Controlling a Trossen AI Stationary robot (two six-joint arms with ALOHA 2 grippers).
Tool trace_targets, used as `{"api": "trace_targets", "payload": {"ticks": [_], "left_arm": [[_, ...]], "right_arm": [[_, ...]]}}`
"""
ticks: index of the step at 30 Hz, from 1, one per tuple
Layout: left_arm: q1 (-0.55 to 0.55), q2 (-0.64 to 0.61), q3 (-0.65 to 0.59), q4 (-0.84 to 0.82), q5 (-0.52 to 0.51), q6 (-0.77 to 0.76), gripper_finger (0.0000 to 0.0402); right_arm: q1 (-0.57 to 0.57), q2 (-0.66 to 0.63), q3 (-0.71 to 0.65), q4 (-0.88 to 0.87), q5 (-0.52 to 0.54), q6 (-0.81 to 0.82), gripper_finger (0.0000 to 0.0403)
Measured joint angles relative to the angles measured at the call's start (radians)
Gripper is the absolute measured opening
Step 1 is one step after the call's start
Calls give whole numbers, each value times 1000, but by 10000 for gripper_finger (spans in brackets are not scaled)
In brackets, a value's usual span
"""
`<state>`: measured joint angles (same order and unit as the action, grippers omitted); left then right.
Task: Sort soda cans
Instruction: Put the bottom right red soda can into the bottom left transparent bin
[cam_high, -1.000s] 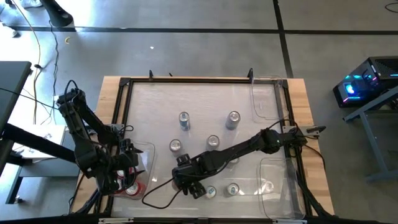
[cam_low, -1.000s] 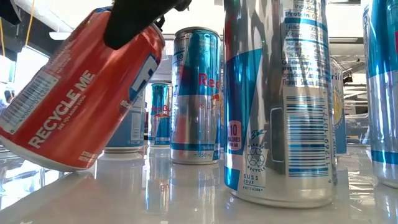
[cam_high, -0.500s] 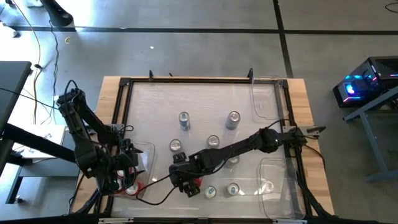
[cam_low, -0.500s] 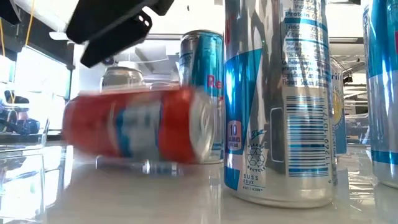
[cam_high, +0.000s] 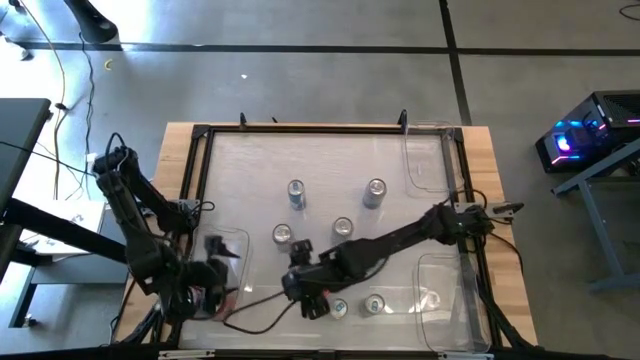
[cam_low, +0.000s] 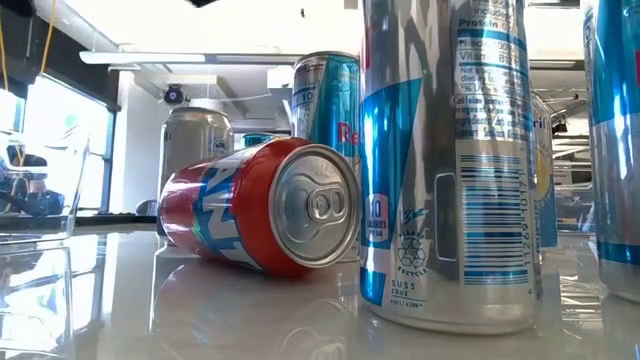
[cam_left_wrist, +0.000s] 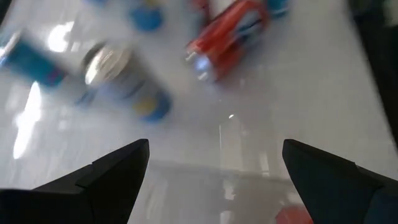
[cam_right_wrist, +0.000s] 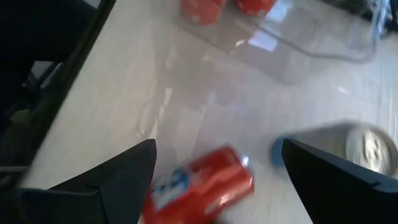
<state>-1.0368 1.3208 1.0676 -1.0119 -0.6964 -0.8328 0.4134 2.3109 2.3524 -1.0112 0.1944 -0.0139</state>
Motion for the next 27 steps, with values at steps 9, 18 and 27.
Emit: {"api": "trace_targets", "payload": {"ticks": [9, 18, 27], "left_arm": [[236, 97, 0, 564, 320, 691, 365], [437, 274, 0, 661, 515, 975, 365], [480, 445, 65, 666, 396, 1098, 365]], "right_arm": [[158, -91, -1, -257, 228, 404, 344], [358, -95, -2, -355, 571, 849, 344], [442, -95, -2, -361, 717, 1044, 344]]}}
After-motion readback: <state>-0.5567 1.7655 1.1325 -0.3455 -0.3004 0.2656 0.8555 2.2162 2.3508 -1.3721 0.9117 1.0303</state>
